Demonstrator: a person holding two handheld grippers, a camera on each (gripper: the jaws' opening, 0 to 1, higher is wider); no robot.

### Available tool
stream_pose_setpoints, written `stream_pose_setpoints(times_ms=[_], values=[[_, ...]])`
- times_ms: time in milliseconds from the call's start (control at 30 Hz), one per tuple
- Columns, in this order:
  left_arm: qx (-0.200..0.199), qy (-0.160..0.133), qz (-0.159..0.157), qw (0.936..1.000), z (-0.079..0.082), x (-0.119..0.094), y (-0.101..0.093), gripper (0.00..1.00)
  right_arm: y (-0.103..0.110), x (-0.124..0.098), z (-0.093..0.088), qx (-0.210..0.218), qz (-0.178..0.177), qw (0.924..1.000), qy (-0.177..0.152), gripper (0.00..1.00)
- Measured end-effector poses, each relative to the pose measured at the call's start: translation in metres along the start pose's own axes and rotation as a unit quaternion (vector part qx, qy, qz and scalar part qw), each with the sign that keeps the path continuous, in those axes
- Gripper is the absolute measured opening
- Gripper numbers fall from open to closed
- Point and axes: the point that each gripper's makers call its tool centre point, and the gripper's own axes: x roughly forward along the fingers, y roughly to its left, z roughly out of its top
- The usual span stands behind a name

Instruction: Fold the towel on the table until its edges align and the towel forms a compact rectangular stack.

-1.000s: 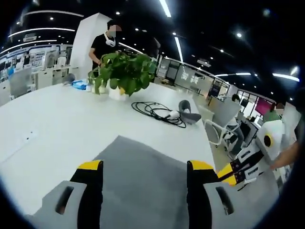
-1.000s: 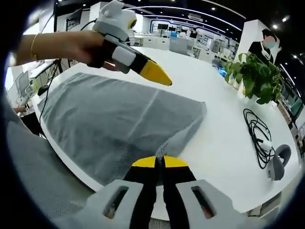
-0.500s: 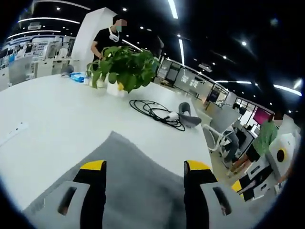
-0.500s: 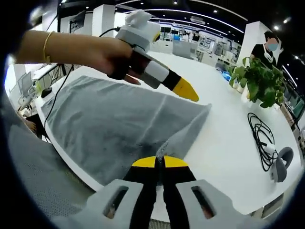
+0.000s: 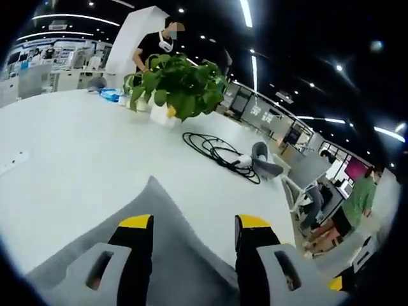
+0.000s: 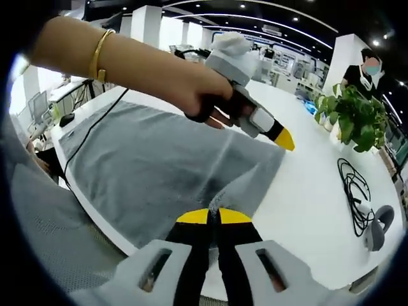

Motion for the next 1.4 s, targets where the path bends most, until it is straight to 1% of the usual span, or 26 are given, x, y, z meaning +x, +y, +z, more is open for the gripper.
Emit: stream_pose_setpoints(times_ms=[67,133,233,267,300,367,400,500,533,567,600,633,733,767,867,933,1000,1100,1200,1367,1400], values=[[0.005,-0.002,-0.004,1.0,-0.001,0.006,0.001,0.48,0.002,0.001,0.0,0.0,0.002,1.0,0.0,0.0],[0.012,0.003,-0.001,0.9999,-0.004,0.01,0.003,0.45,0.002,0.0,0.0,0.002,0.003,1.0,-0.001,0.0],[0.004,0.015,0.011,0.9998,-0.011,0.018,0.013,0.39,0.003,0.0,0.002,0.005,0.003,1.0,-0.004,0.0],[0.006,0.018,0.018,0.9997,-0.013,0.018,0.015,0.36,0.004,0.0,0.003,0.005,0.004,1.0,-0.004,0.0],[0.021,0.022,0.026,0.9992,-0.014,0.016,0.017,0.33,0.005,0.002,0.004,0.004,0.005,1.0,-0.005,0.0],[0.018,0.023,0.028,0.9992,-0.015,0.017,0.015,0.28,0.008,0.003,0.008,0.001,0.008,0.9999,-0.007,0.0],[0.012,0.022,0.031,0.9992,-0.016,0.018,0.017,0.27,0.009,0.003,0.009,0.0,0.009,0.9999,-0.009,0.0],[0.007,0.014,0.026,0.9995,-0.012,0.022,0.02,0.24,0.012,0.004,0.012,-0.004,0.012,0.9999,-0.01,0.0],[-0.003,0.016,0.017,0.9997,-0.013,0.024,0.019,0.23,0.012,0.004,0.013,-0.003,0.013,0.9998,-0.011,0.0],[-0.004,0.019,0.017,0.9997,-0.014,0.024,0.02,0.22,0.013,0.004,0.014,-0.003,0.014,0.9998,-0.012,0.0],[-0.004,0.025,0.023,0.9994,-0.016,0.025,0.026,0.2,0.013,0.004,0.015,-0.001,0.015,0.9998,-0.013,0.0],[-0.005,0.026,0.024,0.9994,-0.017,0.025,0.028,0.18,0.013,0.004,0.015,-0.001,0.015,0.9998,-0.013,0.0],[-0.001,0.024,0.026,0.9994,-0.015,0.023,0.029,0.04,0.013,0.004,0.02,0.001,0.014,0.9997,-0.018,0.0],[-0.003,0.022,0.027,0.9994,-0.014,0.021,0.029,0.02,0.013,0.003,0.021,0.002,0.014,0.9997,-0.019,0.0],[-0.014,0.023,0.032,0.9991,-0.013,0.02,0.031,0.02,0.013,0.001,0.024,0.002,0.013,0.9996,-0.024,0.0],[-0.009,0.028,0.037,0.9989,-0.016,0.017,0.035,0.02,0.014,0.0,0.025,0.003,0.014,0.9996,-0.026,0.0],[-0.003,0.029,0.037,0.9989,-0.014,0.011,0.035,0.02,0.015,-0.001,0.026,0.003,0.014,0.9995,-0.027,0.0],[0.005,0.024,0.043,0.9988,-0.007,0.002,0.036,0.02,0.021,-0.004,0.032,0.001,0.017,0.9993,-0.034,0.0],[0.008,0.019,0.046,0.9987,0.001,-0.013,0.031,0.02,0.026,-0.006,0.037,-0.003,0.019,0.999,-0.041,0.0],[0.022,0.014,0.057,0.998,0.004,-0.029,0.034,0.01,0.037,-0.009,0.049,-0.008,0.028,0.9982,-0.052,0.0],[0.02,0.012,0.059,0.998,0.004,-0.036,0.036,0.01,0.04,-0.009,0.051,-0.01,0.03,0.9981,-0.054,0.0]])
